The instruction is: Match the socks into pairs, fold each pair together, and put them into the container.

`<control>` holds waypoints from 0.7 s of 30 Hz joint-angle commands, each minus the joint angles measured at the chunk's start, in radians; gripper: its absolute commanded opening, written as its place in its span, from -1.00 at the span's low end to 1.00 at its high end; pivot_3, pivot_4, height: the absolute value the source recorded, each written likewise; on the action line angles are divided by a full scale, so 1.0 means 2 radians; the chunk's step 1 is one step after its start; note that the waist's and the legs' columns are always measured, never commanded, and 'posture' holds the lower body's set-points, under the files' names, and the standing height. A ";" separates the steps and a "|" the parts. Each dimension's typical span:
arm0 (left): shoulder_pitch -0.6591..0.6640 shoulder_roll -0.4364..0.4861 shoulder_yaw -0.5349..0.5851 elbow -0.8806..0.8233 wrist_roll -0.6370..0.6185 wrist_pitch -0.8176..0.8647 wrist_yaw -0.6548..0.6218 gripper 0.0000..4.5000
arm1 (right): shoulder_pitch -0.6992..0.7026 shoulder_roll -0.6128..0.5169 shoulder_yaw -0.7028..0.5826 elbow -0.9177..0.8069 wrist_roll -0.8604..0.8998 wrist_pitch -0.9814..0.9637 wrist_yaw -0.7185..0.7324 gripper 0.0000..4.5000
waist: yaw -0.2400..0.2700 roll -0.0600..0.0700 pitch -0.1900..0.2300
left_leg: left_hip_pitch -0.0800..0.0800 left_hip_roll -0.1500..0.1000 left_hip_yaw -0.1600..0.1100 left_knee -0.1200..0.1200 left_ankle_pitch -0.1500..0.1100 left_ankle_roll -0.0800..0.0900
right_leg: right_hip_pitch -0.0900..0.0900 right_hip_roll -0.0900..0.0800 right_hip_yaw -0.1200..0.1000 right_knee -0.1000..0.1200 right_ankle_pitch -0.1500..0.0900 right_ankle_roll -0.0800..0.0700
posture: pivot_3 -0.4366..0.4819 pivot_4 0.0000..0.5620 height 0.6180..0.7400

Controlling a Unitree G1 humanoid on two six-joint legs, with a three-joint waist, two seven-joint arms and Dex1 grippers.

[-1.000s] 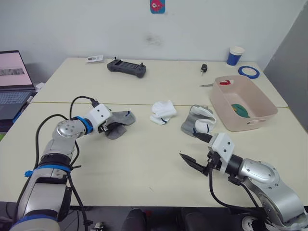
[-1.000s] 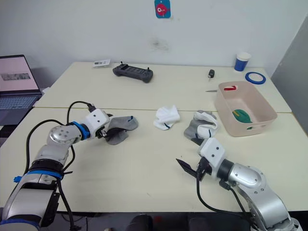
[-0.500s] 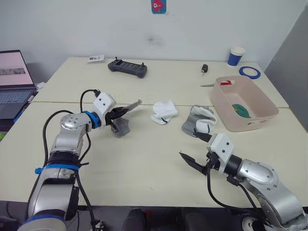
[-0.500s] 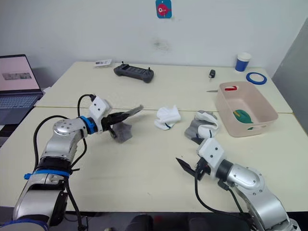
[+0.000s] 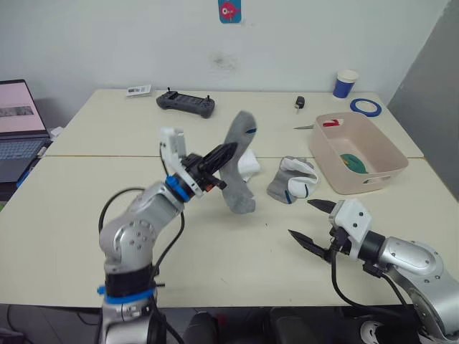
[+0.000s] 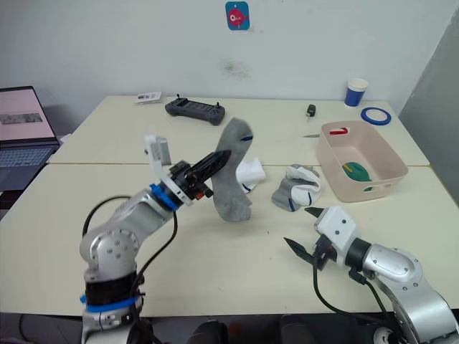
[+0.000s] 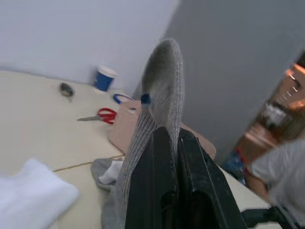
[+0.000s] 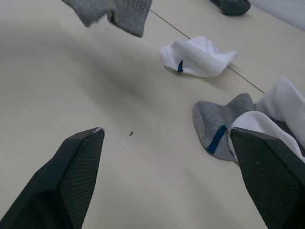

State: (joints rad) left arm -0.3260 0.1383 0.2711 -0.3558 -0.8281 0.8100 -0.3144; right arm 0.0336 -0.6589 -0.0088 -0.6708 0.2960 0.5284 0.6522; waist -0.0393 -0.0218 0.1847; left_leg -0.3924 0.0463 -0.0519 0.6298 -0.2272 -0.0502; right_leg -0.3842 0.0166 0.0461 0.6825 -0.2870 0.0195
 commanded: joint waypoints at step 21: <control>0.214 0.030 0.071 -0.010 0.050 -0.119 0.042 0.24 | -0.091 0.069 0.114 0.029 -0.028 -0.012 -0.014 1.00 | 0.004 -0.001 0.000 | -0.001 0.000 0.000 0.000 0.000 0.000 | -0.001 0.000 0.000 -0.001 0.000 0.000 | -0.05 -0.47 1.00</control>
State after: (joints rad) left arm 0.0949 0.1670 0.3961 -0.3281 -0.7076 0.5708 -0.1993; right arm -0.1333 -0.5335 0.2065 -0.5958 0.2489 0.5112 0.6387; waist -0.0315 -0.0234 0.1842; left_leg -0.3951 0.0457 -0.0520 0.6298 -0.2271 -0.0505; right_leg -0.3861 0.0160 0.0451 0.6811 -0.2872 0.0187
